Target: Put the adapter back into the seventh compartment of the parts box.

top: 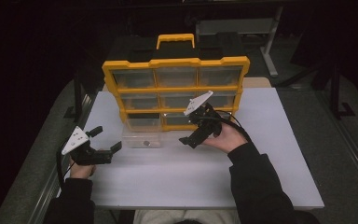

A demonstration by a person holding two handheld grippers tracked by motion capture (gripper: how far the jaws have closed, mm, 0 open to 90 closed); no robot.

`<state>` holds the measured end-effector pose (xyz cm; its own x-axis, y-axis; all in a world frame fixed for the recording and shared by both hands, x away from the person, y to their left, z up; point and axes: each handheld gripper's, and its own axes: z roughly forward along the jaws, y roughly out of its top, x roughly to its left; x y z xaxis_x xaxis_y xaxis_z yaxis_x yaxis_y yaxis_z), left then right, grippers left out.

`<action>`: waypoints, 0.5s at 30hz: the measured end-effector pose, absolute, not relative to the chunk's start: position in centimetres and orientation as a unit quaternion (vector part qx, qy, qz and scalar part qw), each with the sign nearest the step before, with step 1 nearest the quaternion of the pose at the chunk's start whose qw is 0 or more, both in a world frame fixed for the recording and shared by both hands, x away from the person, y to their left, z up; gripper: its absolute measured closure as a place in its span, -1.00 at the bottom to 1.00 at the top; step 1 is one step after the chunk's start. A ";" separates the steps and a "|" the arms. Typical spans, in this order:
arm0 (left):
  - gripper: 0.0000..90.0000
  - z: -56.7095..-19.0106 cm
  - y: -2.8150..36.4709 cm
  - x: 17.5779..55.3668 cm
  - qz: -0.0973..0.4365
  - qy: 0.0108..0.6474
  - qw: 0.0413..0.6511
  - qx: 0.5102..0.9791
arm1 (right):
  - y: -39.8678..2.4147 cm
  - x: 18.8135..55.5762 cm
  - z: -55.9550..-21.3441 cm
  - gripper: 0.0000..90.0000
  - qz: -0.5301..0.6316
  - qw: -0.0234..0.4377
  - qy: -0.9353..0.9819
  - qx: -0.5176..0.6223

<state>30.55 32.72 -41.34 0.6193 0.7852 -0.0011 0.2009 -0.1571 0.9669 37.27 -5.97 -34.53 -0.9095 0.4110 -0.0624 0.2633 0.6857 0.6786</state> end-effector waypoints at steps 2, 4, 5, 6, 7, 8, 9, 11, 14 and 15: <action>-1.00 -41.3 32.7 30.5 0.266 0.346 0.549 0.713 | -6.4 37.1 -34.8 -1.00 0.353 0.103 0.910 0.191; -1.00 -41.3 32.7 30.5 0.266 0.345 0.548 0.713 | -6.9 37.1 -35.0 -1.00 0.355 0.102 0.909 0.194; -1.00 -41.3 32.7 30.5 0.266 0.345 0.548 0.713 | -7.1 37.0 -35.1 -1.00 0.355 0.103 0.908 0.196; -1.00 -41.3 32.7 30.5 0.267 0.346 0.548 0.713 | -7.3 37.0 -35.2 -1.00 0.356 0.102 0.908 0.197; -1.00 -41.3 32.7 30.6 0.267 0.346 0.548 0.714 | -7.6 37.0 -35.3 -1.00 0.357 0.101 0.907 0.199; -1.00 -41.3 32.7 30.6 0.267 0.346 0.548 0.714 | -7.8 36.9 -35.3 -1.00 0.356 0.102 0.907 0.202; -1.00 -41.3 32.7 30.6 0.267 0.346 0.548 0.713 | -8.0 36.9 -35.4 -1.00 0.357 0.103 0.906 0.204; -1.00 -41.3 32.8 30.6 0.267 0.346 0.548 0.713 | -8.5 36.8 -35.6 -1.00 0.363 0.101 0.902 0.211; -1.00 -41.4 32.8 30.6 0.267 0.346 0.547 0.714 | -9.2 36.8 -35.9 -1.00 0.368 0.100 0.898 0.218; -1.00 -41.4 32.8 30.6 0.267 0.346 0.547 0.714 | -9.4 36.7 -36.0 -1.00 0.369 0.099 0.897 0.221</action>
